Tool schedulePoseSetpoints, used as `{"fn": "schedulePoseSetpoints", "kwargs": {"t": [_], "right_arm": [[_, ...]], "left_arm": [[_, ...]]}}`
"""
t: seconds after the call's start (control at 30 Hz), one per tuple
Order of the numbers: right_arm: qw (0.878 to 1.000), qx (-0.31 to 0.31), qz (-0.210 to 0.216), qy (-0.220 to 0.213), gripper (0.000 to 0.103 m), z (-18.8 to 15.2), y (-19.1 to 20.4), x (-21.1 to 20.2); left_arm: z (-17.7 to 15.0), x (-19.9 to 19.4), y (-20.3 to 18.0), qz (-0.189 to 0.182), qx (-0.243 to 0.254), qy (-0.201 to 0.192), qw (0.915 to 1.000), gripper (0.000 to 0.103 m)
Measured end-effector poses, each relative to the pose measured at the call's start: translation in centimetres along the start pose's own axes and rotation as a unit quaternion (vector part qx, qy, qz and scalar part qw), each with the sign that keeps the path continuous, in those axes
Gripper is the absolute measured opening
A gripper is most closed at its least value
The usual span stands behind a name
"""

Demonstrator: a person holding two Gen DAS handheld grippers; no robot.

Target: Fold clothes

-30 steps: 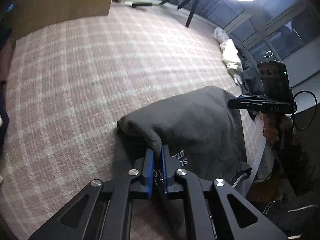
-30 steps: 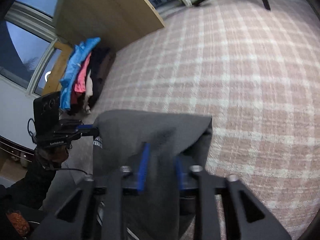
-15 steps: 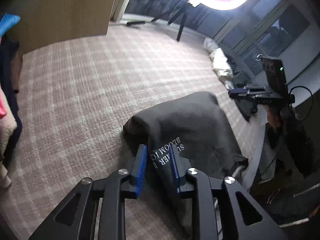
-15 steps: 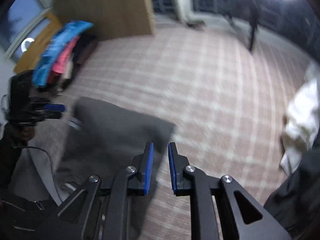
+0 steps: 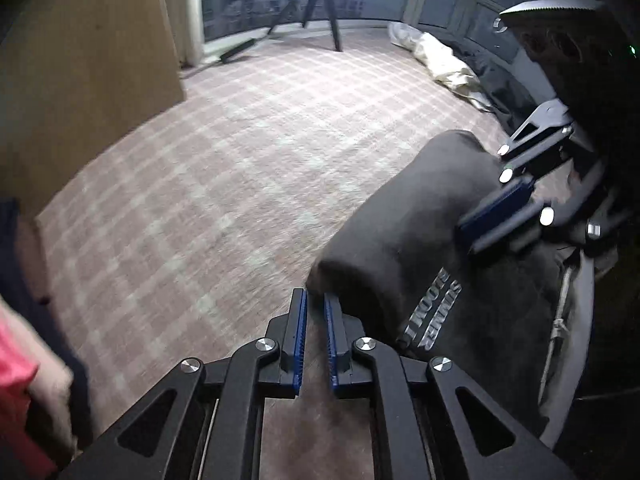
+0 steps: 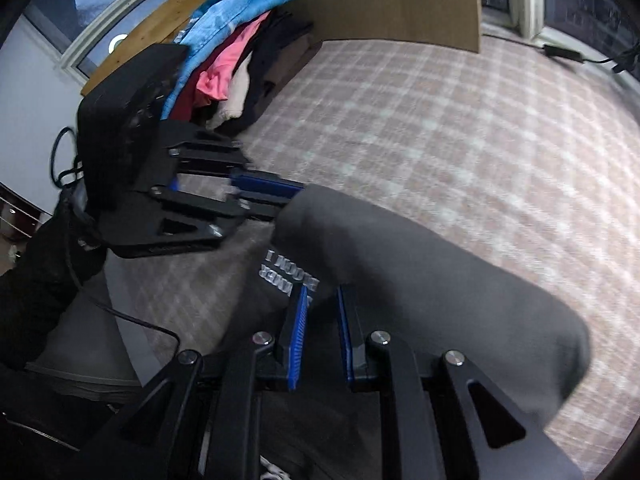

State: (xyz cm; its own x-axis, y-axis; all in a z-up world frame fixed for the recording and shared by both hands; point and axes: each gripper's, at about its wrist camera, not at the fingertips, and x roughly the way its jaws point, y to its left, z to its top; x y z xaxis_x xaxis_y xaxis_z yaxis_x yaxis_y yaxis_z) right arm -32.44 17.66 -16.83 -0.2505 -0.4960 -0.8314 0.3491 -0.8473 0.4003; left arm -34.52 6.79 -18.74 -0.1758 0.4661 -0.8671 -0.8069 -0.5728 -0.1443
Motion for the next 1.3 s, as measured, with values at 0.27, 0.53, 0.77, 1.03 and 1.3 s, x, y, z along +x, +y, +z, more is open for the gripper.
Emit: {"fn": "schedulePoseSetpoints", "kwargs": {"t": [0.27,0.53,0.77,1.03,1.3], "right_arm": [[0.999,-0.005,0.004,0.047,0.015,-0.7,0.3,3.4],[1.000,0.018,0.021,-0.014,0.015,0.1,-0.7,-0.2],[0.999,0.047,-0.012,-0.008,0.015,1.8,-3.3,2.9],[0.993,0.094,0.022,-0.070,0.015,0.9,-5.4,-3.0],[0.979,0.199,0.044,-0.024,0.000,-1.1,-10.8,-0.3]], "left_arm": [[1.5,2.2,2.4,0.024,-0.020,0.011,0.9994,0.030],[0.8,-0.3,3.0,0.033,-0.028,0.010,0.9990,0.030],[1.6,-2.1,0.2,-0.045,-0.030,-0.038,0.9978,0.032],[1.7,-0.6,1.3,-0.019,-0.061,-0.008,0.9979,0.019],[2.4,1.7,0.2,-0.040,-0.047,-0.001,0.9981,0.017]]}}
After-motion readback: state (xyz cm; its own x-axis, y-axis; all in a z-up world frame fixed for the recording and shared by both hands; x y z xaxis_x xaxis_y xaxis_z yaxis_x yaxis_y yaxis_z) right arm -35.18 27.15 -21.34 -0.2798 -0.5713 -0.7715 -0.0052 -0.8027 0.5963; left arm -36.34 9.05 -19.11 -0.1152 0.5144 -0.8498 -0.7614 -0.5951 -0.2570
